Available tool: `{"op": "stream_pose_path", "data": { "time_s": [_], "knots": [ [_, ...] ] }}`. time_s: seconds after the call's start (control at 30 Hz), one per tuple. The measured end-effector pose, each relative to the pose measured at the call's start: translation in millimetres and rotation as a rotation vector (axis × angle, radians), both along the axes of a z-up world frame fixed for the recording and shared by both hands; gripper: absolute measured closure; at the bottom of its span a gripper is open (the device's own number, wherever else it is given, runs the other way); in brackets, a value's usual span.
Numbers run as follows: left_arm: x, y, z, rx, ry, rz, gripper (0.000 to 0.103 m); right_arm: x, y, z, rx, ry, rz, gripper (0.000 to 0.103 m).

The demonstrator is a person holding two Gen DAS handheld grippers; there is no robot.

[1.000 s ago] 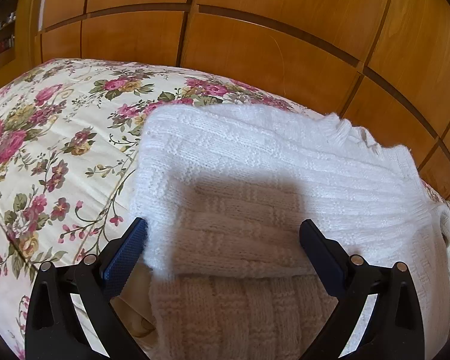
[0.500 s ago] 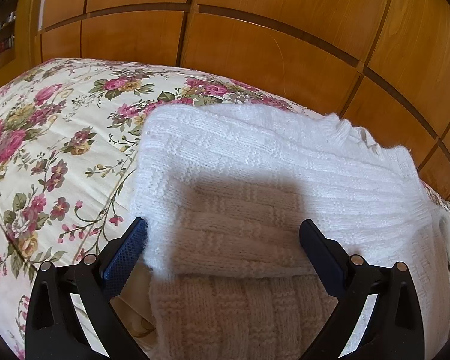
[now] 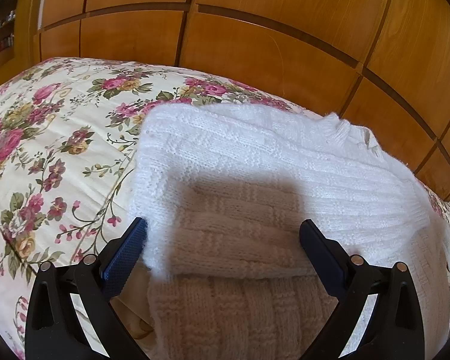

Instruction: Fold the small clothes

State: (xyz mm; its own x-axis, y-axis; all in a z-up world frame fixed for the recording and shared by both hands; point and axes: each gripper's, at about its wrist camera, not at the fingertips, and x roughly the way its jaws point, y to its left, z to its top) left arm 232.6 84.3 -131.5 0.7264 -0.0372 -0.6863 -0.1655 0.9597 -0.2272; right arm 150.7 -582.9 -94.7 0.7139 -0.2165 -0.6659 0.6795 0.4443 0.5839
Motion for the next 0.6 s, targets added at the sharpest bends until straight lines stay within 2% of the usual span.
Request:
{"op": "stream_pose_path", "data": {
  "time_s": [0.13, 0.27, 0.43, 0.6],
  "knots": [
    [0, 1, 0, -0.007, -0.004, -0.001, 0.004, 30, 52, 24, -0.095, -0.020, 0.126, 0.096],
    [-1, 2, 1, -0.016, -0.008, -0.002, 0.004, 67, 123, 43, -0.173, -0.066, 0.318, 0.096],
    [-2, 4, 1, -0.025, -0.014, -0.003, 0.004, 108, 222, 50, -0.243, -0.118, 0.580, 0.096],
    [-3, 4, 1, -0.033, -0.021, -0.003, 0.004, 125, 315, 45, -0.346, -0.121, 0.798, 0.095]
  ]
}}
